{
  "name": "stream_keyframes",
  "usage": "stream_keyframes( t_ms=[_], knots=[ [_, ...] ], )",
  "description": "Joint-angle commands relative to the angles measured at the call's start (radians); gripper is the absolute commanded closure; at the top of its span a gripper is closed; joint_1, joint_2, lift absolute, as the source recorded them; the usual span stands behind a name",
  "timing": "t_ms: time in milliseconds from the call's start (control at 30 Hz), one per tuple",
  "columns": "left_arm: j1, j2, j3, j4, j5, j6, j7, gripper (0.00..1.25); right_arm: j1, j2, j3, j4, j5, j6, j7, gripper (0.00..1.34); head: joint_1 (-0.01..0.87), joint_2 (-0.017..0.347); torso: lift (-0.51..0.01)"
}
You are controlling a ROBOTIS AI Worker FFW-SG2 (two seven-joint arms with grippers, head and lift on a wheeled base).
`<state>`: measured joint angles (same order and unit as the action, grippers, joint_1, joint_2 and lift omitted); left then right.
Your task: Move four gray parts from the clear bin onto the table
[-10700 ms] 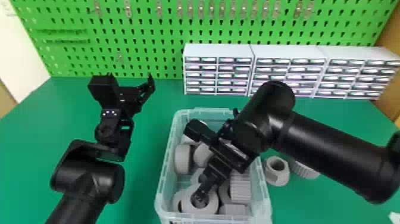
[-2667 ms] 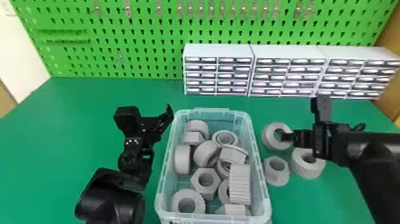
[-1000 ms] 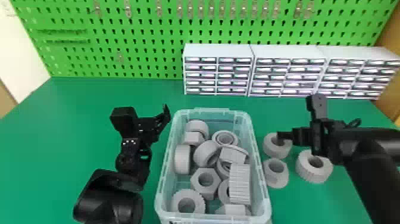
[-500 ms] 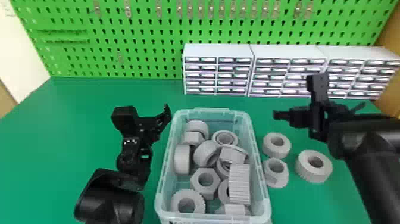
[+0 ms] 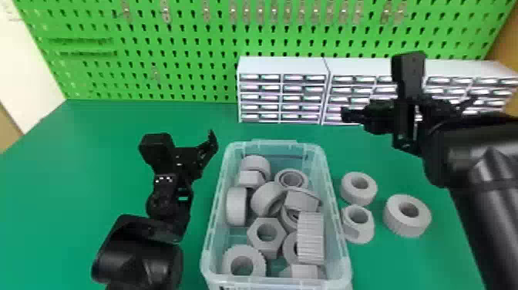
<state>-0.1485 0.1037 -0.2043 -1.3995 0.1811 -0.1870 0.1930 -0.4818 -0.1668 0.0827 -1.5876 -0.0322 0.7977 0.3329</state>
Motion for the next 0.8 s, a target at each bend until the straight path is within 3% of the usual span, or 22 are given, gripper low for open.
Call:
stream_keyframes(
  t_ms=[0, 367, 767],
  knots=[
    [0.009, -0.003, 0.005, -0.003, 0.0, 0.0, -0.003, 0.1, -0.011, -0.007, 0.034, -0.022, -0.028, 0.032, 0.0, 0.45, 0.693, 0.072, -0.052],
    [0.003, -0.009, 0.011, -0.004, -0.012, 0.0, -0.003, 0.1, -0.037, -0.019, 0.111, -0.097, -0.08, 0.202, 0.002, 0.45, 0.693, 0.072, -0.052],
    [0.009, -0.01, 0.005, -0.004, -0.012, 0.001, -0.003, 0.1, -0.054, -0.025, 0.195, -0.107, -0.181, 0.302, 0.002, 0.45, 0.693, 0.072, -0.052]
  ],
)
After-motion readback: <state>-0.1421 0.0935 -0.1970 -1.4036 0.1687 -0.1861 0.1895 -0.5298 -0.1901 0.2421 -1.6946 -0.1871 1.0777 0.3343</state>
